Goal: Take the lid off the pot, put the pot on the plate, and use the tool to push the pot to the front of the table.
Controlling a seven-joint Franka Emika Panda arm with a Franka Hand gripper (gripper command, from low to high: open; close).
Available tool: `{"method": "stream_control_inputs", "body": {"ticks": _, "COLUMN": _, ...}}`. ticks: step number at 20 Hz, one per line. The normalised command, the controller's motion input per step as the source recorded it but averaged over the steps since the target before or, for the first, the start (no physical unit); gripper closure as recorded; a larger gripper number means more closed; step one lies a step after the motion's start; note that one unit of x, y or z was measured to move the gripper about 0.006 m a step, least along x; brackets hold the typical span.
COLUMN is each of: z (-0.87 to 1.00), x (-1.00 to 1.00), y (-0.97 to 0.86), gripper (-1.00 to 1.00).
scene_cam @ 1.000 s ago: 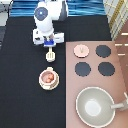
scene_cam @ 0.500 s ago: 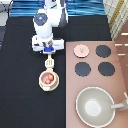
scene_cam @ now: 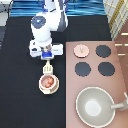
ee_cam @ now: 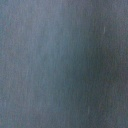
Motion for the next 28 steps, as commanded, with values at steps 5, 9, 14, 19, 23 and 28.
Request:
{"method": "stream_control_inputs", "body": {"ticks": 5, "z": 0.85, "x": -0.7, "y": 0.19, "gripper": 1.0}}
{"method": "stream_control_inputs", "body": {"ticks": 9, "z": 0.23, "x": -0.99, "y": 0.31, "gripper": 1.0}}
{"method": "stream_control_inputs", "body": {"ticks": 14, "z": -0.43, "x": -0.74, "y": 0.42, "gripper": 1.0}}
{"method": "stream_control_inputs", "body": {"ticks": 19, "z": -0.9, "x": -0.04, "y": 0.35, "gripper": 1.0}}
{"method": "stream_control_inputs", "body": {"ticks": 23, "z": -0.45, "x": 0.71, "y": 0.09, "gripper": 1.0}}
{"method": "stream_control_inputs", "body": {"ticks": 28, "z": -0.08, "x": 1.0, "y": -0.03, "gripper": 1.0}}
